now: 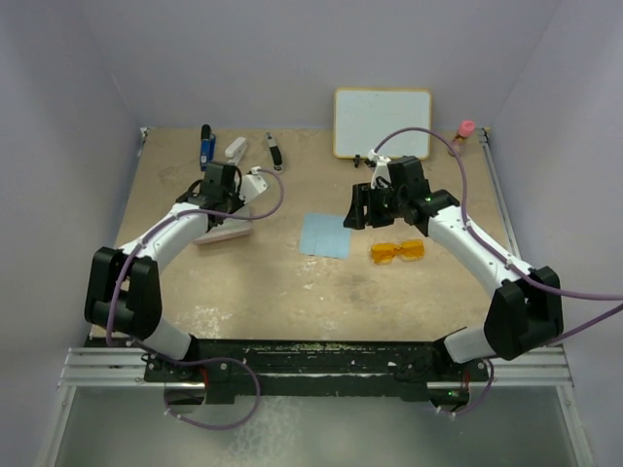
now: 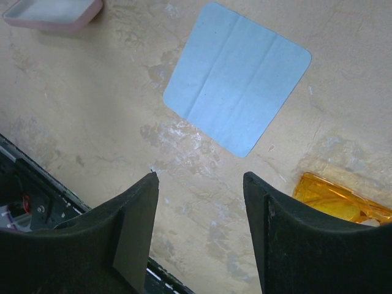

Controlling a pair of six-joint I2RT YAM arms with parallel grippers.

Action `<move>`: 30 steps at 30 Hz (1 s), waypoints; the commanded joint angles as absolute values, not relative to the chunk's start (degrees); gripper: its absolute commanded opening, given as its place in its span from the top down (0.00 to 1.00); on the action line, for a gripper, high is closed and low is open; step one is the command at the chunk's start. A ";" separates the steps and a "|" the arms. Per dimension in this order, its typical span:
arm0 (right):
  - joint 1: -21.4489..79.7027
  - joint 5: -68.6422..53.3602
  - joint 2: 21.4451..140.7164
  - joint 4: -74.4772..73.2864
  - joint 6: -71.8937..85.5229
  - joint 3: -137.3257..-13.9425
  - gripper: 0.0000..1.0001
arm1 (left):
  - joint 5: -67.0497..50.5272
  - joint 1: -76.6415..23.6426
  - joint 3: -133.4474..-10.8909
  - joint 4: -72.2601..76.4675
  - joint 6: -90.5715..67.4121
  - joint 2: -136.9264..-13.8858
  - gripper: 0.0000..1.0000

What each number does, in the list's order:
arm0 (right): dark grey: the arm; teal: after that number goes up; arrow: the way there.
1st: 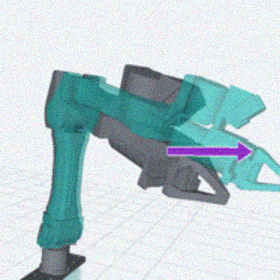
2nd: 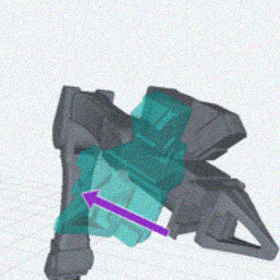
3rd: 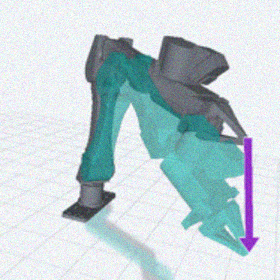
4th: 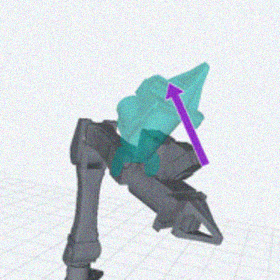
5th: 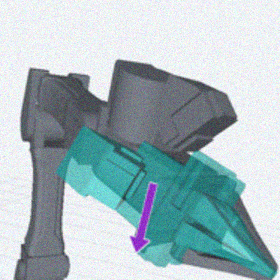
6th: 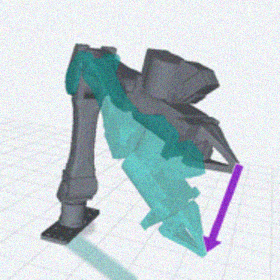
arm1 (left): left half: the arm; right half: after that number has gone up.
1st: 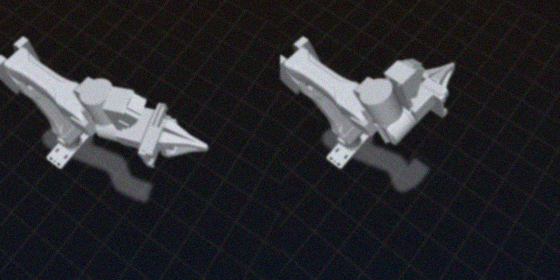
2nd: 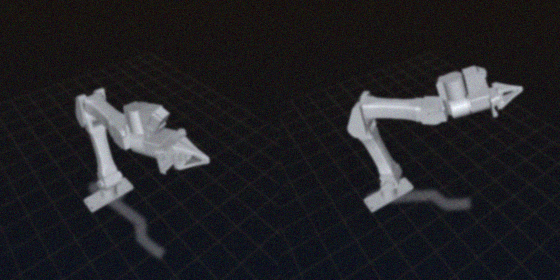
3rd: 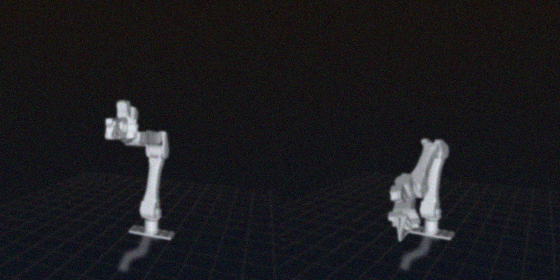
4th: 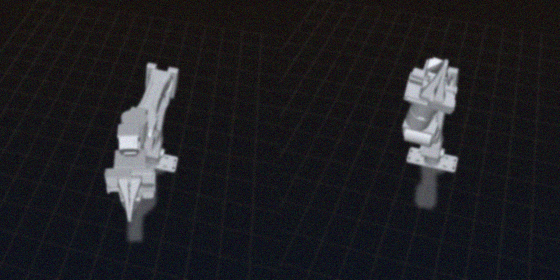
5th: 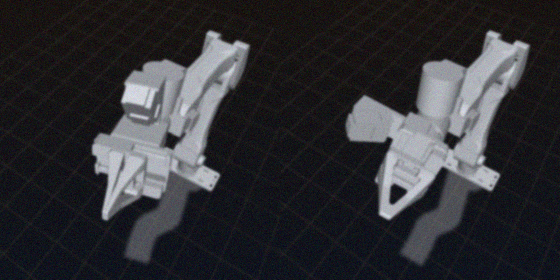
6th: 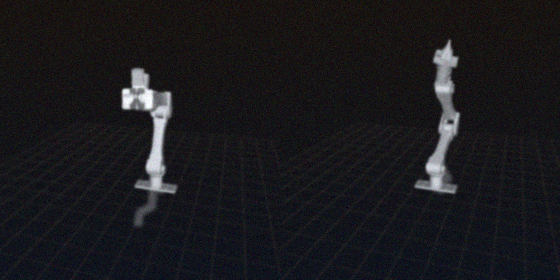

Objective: Organize the sunglasses
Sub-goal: Place the sunglasses case at the center of the board.

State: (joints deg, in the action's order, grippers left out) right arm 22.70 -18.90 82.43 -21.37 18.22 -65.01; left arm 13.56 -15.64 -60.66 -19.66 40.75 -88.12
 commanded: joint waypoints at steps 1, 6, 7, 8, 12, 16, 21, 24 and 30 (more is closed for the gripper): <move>22.41 -18.40 80.71 -22.02 17.93 -66.09 0.38 | 8.83 -15.56 -62.85 -22.40 35.61 -89.11 0.97; 22.41 -19.04 81.12 -21.63 18.10 -66.05 0.38 | 6.59 -15.56 -64.24 -25.94 33.36 -93.18 0.97; 22.41 -19.07 81.08 -21.58 18.19 -66.01 0.38 | 6.10 -15.56 -64.27 -26.46 32.98 -94.10 0.97; 22.41 -19.08 81.04 -21.50 18.24 -65.95 0.38 | 5.43 -15.56 -64.00 -26.75 32.87 -94.72 0.97; 22.40 -19.71 81.07 -21.12 18.31 -65.75 0.37 | 5.87 -15.56 -61.65 -24.29 32.39 -97.80 0.97; 22.41 -19.81 81.17 -21.04 18.21 -65.45 0.37 | 4.00 -15.56 -60.66 -24.91 31.62 -99.92 0.97; 22.41 -19.86 81.36 -20.58 18.40 -64.83 0.36 | 5.83 -15.59 -57.03 -23.16 33.12 -101.17 0.97; 22.41 -19.94 81.60 -19.91 18.61 -64.31 0.35 | 8.92 -15.64 -53.59 -20.12 34.07 -101.58 0.97; 22.41 -20.15 82.47 -19.12 19.11 -64.52 0.33 | 9.77 -15.58 -49.80 -16.90 33.30 -98.54 0.97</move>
